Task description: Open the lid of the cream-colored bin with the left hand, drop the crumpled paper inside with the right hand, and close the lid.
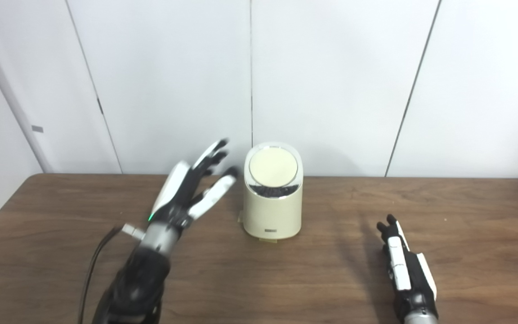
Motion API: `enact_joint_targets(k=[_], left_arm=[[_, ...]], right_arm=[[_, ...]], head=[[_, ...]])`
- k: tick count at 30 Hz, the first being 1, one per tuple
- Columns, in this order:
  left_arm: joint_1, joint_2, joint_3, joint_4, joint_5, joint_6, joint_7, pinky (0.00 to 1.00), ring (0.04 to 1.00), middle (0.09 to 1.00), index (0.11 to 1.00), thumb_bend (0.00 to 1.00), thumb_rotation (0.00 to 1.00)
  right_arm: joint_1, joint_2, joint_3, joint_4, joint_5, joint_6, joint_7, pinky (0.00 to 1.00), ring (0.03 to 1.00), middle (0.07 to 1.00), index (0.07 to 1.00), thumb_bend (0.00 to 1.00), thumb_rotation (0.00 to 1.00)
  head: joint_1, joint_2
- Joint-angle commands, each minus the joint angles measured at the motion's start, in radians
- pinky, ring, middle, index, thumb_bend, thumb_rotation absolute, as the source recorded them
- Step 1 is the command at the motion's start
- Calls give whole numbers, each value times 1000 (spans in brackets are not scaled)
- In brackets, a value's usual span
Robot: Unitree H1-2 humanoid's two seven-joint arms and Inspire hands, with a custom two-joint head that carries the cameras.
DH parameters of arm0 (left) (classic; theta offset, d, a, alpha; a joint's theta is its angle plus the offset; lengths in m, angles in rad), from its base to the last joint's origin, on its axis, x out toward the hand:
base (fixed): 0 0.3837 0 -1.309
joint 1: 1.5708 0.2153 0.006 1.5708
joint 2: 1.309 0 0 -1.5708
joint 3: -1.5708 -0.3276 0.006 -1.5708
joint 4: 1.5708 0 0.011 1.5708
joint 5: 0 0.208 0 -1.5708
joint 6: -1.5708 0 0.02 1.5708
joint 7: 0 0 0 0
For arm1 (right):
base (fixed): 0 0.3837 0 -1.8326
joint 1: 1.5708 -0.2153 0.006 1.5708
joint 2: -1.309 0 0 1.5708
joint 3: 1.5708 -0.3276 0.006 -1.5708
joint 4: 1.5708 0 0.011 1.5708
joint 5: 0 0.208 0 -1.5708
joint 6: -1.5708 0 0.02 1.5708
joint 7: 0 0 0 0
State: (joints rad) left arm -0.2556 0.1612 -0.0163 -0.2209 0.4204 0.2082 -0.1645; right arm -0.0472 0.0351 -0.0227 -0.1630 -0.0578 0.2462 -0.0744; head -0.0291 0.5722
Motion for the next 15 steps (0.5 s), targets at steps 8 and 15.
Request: enact_joint_targets(k=[8,15], left_arm=[[168,-32,75,-52,-197,-56,50,932,946,954,998,495,933],[239,-57,77,-31,-285,-83,64,996,999,996,1000,510,966]], right_arm=[[-15,5,6,-20,20,2,11,1000,990,949,991,588,1000],[-2,3,10,-39,30,-2,21,1000,995,953,991,569,1000]], head=[[1,14],[-7,32]])
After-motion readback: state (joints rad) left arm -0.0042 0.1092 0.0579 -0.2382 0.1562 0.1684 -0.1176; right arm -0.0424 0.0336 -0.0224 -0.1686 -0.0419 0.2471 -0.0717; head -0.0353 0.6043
